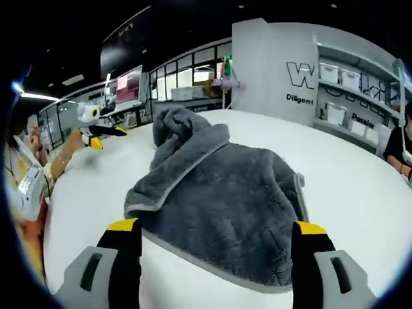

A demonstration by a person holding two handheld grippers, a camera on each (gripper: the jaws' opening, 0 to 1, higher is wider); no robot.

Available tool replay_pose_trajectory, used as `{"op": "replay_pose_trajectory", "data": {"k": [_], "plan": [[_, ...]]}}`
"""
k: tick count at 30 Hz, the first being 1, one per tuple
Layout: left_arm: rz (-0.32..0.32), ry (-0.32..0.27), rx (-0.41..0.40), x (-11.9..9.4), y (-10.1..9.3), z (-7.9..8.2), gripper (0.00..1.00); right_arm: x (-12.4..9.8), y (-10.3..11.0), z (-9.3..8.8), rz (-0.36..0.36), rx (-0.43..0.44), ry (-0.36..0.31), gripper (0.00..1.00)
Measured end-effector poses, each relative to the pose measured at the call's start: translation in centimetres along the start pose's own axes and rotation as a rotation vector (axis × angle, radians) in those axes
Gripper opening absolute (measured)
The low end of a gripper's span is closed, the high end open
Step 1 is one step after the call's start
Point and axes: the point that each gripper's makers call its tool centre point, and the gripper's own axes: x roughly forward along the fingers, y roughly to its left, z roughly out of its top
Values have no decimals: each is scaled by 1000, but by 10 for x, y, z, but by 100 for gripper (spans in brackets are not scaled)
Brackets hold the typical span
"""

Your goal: Fold the towel on the table until its edges align and the towel forms a compact rectangular stack.

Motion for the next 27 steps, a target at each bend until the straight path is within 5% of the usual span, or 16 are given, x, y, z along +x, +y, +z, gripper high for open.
{"op": "replay_pose_trajectory", "data": {"k": [14, 24, 27], "plan": [[24, -60, -28, 8, 13, 20, 77, -15, 7, 5, 11, -2, -39, 97], [85, -79, 147, 39, 22, 69, 63, -19, 13, 12, 28, -23, -65, 96], [70, -66, 150, 59, 22, 70, 55, -19, 14, 14, 37, -29, -70, 95]]}}
